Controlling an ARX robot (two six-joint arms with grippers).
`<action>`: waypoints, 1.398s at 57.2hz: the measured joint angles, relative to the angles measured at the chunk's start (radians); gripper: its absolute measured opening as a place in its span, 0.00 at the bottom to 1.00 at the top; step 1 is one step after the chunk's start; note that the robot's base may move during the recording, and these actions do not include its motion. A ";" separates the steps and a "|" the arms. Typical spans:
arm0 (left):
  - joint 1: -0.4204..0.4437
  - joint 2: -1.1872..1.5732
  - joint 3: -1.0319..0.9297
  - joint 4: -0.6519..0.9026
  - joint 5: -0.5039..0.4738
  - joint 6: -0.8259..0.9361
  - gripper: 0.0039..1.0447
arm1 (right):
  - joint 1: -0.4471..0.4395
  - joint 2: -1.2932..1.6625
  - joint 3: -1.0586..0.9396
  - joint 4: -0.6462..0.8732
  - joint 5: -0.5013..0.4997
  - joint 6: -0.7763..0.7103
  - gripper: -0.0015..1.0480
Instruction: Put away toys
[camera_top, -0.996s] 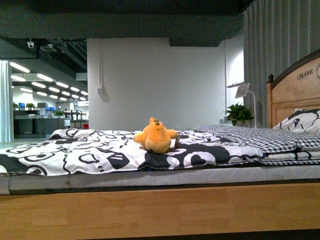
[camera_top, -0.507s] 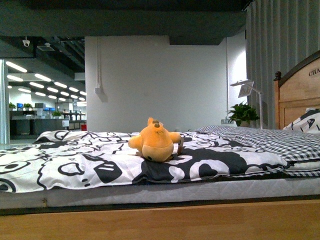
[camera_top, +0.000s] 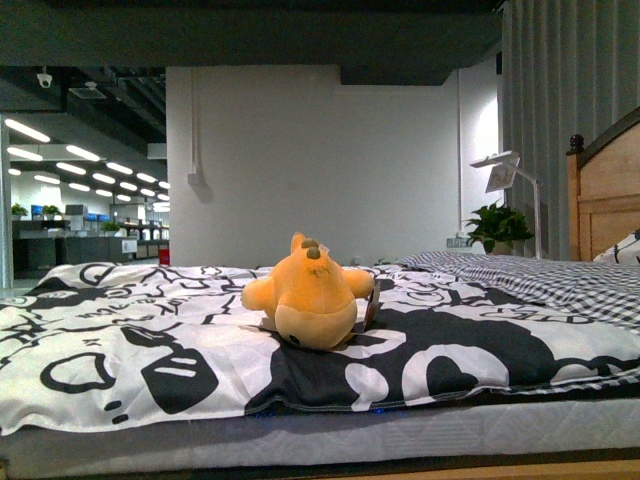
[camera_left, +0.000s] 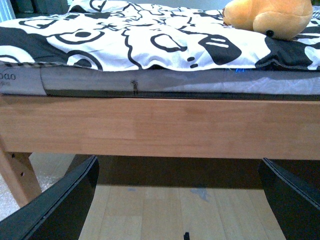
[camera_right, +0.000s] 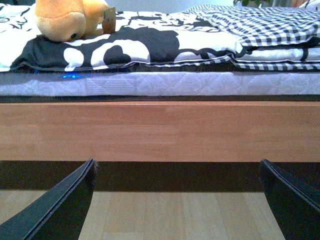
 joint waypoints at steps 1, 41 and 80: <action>0.000 0.000 0.000 0.000 0.000 0.000 0.94 | 0.000 0.000 0.000 0.000 0.000 0.000 0.94; 0.000 0.000 0.000 0.000 0.000 0.000 0.94 | 0.000 0.001 0.000 0.000 0.000 0.000 0.94; 0.000 0.000 0.000 0.000 0.000 0.000 0.94 | 0.000 -0.001 0.000 0.000 0.001 0.000 0.94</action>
